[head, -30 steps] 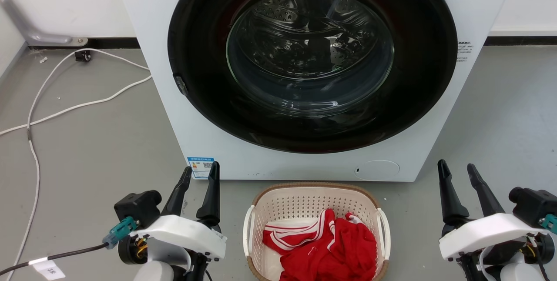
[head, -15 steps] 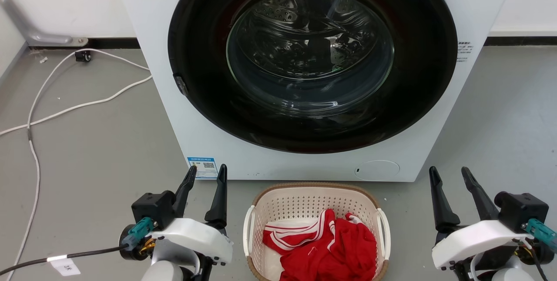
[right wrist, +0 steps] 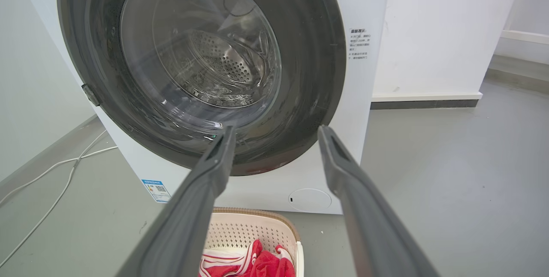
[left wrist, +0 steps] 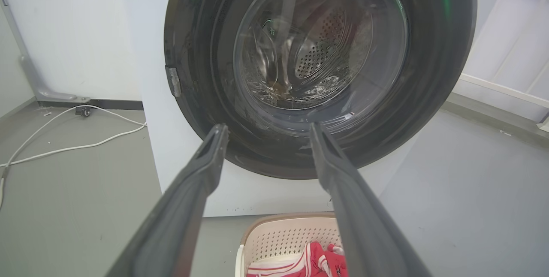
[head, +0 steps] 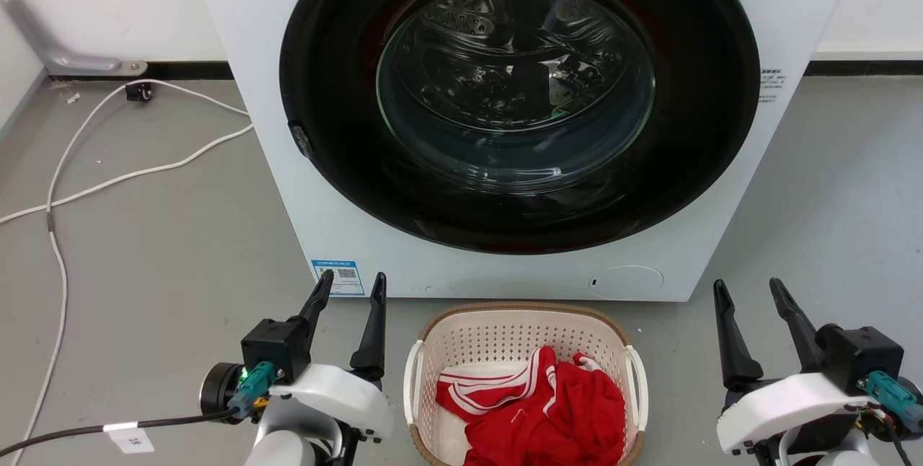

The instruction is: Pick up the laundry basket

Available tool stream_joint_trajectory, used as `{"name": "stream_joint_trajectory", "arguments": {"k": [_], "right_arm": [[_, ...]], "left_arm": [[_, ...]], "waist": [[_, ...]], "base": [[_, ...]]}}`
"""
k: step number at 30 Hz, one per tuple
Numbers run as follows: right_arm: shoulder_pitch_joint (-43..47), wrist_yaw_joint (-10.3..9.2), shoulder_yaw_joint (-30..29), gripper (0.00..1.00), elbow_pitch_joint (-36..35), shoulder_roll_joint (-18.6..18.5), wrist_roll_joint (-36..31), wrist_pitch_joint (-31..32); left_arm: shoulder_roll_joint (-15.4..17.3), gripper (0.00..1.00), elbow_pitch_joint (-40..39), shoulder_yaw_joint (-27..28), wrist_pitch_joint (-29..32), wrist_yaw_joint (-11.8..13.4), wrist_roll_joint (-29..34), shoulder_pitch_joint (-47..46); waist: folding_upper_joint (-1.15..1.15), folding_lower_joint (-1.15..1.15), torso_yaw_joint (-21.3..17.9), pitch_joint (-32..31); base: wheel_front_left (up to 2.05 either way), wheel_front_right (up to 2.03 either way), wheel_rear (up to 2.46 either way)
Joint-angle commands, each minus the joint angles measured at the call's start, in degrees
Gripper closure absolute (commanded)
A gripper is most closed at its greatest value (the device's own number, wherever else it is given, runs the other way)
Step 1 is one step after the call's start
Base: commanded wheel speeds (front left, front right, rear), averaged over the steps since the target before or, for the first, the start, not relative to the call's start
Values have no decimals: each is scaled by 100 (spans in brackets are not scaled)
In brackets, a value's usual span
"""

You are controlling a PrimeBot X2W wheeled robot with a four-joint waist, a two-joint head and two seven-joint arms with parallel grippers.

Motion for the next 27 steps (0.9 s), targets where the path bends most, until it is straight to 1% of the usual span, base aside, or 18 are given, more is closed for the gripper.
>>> {"name": "stream_joint_trajectory", "arguments": {"k": [1, 14, 27], "right_arm": [[28, -2, 4, 0, -58, 14, -95, -51], [83, -2, 16, 0, -72, 19, -340, -115], [129, -2, 26, 0, -36, 23, -572, -152]], "left_arm": [[9, 0, -8, -24, -47, 31, 132, -103], [-18, 0, 75, -83, -192, 71, 599, -123], [-39, 0, 192, -38, -318, 73, 839, -127]], "waist": [[0, 0, -1, 0], [0, 0, -16, -5], [0, 0, -50, -1]], "base": [[0, 0, 0], [0, 0, 0], [0, 0, 0]]}}
